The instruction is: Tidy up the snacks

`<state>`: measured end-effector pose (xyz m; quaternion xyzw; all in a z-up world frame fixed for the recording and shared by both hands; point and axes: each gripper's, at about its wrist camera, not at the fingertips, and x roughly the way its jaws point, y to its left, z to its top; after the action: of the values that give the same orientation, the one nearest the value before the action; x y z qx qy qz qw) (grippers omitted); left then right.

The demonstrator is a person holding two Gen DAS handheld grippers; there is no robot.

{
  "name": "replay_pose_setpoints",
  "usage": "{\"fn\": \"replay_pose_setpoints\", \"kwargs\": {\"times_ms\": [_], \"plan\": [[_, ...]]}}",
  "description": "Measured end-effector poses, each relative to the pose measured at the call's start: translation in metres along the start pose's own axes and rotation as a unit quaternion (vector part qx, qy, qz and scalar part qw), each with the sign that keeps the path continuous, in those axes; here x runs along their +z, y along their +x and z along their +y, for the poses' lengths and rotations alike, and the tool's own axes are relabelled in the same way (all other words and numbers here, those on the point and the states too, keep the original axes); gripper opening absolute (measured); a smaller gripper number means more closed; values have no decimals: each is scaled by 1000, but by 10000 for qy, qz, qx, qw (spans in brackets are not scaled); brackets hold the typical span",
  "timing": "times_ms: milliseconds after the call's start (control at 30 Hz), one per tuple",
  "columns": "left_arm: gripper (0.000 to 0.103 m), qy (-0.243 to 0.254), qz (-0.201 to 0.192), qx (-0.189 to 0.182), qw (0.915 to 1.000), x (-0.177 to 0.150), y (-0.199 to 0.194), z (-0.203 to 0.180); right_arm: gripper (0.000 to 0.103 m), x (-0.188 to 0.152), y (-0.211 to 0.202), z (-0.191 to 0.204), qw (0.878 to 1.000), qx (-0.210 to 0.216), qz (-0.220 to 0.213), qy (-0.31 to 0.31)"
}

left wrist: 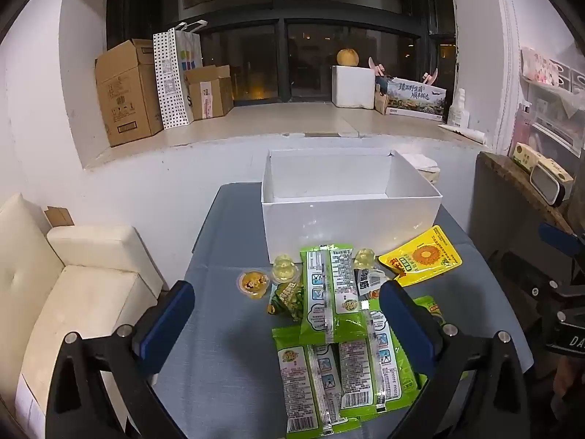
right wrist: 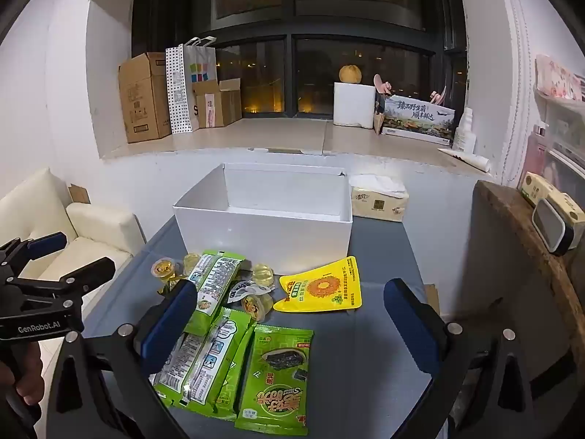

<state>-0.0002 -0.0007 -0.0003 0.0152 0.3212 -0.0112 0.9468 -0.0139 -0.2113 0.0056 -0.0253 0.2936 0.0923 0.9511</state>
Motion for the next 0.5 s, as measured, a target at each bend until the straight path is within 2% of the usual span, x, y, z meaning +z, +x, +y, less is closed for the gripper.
{"fn": "replay_pose_setpoints", "kwargs": {"times_ms": [500], "plan": [[103,32,-67,70,9999,6,-8,-2,103,4,-4,-4,9998,89,4,150]]}}
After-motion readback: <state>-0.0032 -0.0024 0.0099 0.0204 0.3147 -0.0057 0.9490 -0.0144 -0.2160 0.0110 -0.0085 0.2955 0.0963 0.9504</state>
